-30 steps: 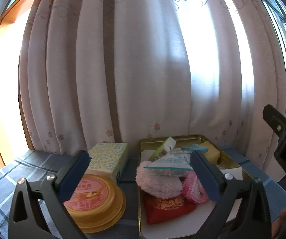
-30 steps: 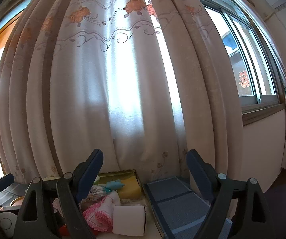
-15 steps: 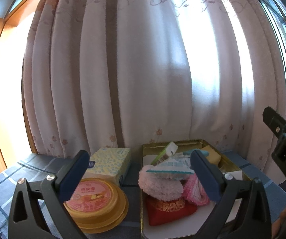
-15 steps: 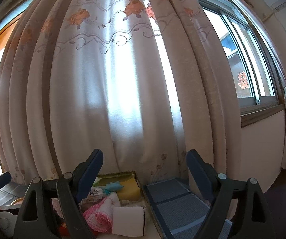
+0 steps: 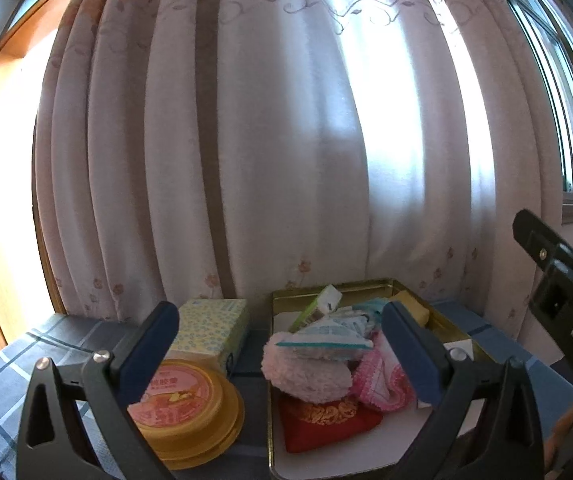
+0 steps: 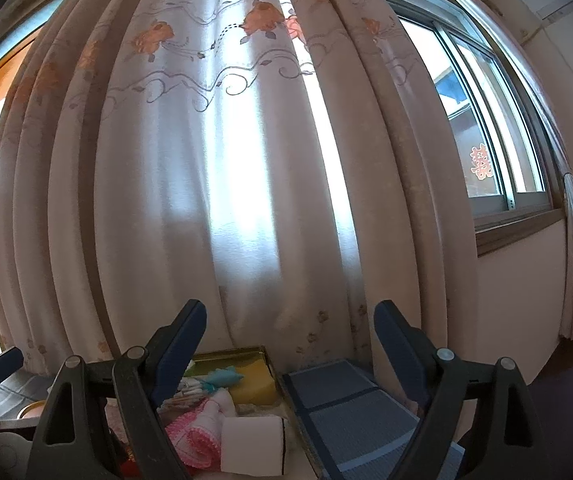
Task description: Organize soft objects
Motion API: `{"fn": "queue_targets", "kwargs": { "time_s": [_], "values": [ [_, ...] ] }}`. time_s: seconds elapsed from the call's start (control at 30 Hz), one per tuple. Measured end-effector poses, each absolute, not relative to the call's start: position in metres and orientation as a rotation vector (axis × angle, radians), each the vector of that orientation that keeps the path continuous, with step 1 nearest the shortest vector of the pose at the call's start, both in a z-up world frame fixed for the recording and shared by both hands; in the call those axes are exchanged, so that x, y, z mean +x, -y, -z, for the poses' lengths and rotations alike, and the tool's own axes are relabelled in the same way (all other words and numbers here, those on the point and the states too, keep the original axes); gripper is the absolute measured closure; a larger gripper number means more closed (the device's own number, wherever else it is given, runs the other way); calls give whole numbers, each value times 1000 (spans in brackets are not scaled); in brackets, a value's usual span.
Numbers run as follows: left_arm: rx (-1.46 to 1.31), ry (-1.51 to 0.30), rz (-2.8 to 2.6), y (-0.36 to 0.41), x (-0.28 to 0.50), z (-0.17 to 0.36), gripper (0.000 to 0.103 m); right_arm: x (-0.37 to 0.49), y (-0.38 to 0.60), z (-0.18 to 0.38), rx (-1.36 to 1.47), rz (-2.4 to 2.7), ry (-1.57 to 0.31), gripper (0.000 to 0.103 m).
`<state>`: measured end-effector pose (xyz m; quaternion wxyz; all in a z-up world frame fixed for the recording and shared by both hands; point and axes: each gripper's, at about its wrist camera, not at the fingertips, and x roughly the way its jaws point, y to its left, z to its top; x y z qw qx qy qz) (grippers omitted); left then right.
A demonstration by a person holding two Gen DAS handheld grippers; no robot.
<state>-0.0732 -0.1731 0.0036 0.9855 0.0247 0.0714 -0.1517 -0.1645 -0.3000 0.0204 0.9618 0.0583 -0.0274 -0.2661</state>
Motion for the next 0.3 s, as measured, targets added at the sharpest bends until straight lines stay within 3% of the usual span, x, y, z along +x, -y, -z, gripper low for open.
{"fn": "queue_targets", "kwargs": {
  "time_s": [0.3],
  "values": [
    [40, -146, 303, 175, -72, -2, 0, -164, 299, -20, 115, 539, 54, 15]
  ]
}}
